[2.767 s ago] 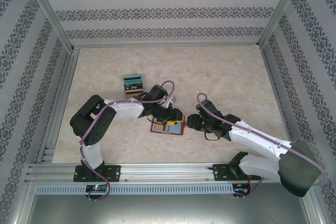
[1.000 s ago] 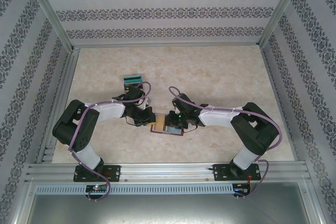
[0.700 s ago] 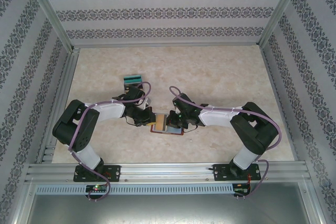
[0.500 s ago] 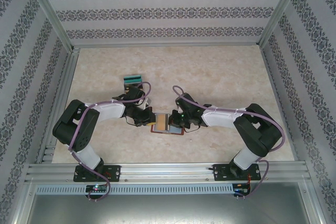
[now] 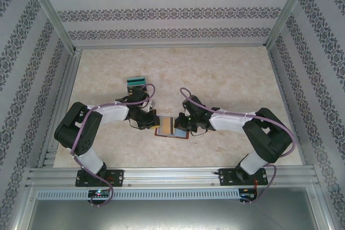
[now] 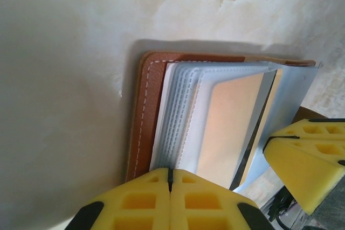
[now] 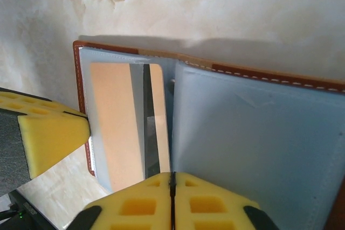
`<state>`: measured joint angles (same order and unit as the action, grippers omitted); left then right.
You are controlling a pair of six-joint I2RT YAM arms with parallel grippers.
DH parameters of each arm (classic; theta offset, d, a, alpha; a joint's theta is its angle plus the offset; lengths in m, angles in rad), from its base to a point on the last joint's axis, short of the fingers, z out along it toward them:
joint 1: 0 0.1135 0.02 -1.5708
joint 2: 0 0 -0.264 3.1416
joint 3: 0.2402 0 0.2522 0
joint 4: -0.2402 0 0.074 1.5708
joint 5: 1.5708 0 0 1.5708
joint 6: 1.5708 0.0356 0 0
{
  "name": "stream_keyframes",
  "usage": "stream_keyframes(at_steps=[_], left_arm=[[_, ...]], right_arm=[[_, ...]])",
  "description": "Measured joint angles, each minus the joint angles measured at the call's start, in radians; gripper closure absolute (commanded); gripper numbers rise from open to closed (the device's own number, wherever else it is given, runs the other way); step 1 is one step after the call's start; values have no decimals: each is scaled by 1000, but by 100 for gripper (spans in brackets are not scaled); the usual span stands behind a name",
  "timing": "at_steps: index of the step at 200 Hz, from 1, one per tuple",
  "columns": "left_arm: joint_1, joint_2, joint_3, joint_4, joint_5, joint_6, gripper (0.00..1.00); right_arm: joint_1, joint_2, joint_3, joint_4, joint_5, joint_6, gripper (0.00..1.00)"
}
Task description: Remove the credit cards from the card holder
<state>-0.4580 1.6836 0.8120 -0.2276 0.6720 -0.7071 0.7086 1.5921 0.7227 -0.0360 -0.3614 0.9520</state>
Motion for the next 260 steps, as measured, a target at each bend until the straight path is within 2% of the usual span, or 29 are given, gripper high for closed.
stream_keyframes(at_steps=[45, 119, 150, 184, 260], left_arm=[[0, 2, 0, -1, 0, 0, 93], [0, 4, 0, 0, 4, 0, 93], [0, 5, 0, 0, 4, 0, 93], [0, 5, 0, 0, 4, 0, 93], [0, 6, 0, -1, 3, 0, 95]], right_arm=[[0, 1, 0, 8, -5, -8, 76], [0, 45, 22, 29, -35, -9, 75], [0, 58, 24, 40, -48, -12, 81], [0, 58, 24, 49, -54, -12, 100], [-20, 6, -50, 101, -59, -4, 100]])
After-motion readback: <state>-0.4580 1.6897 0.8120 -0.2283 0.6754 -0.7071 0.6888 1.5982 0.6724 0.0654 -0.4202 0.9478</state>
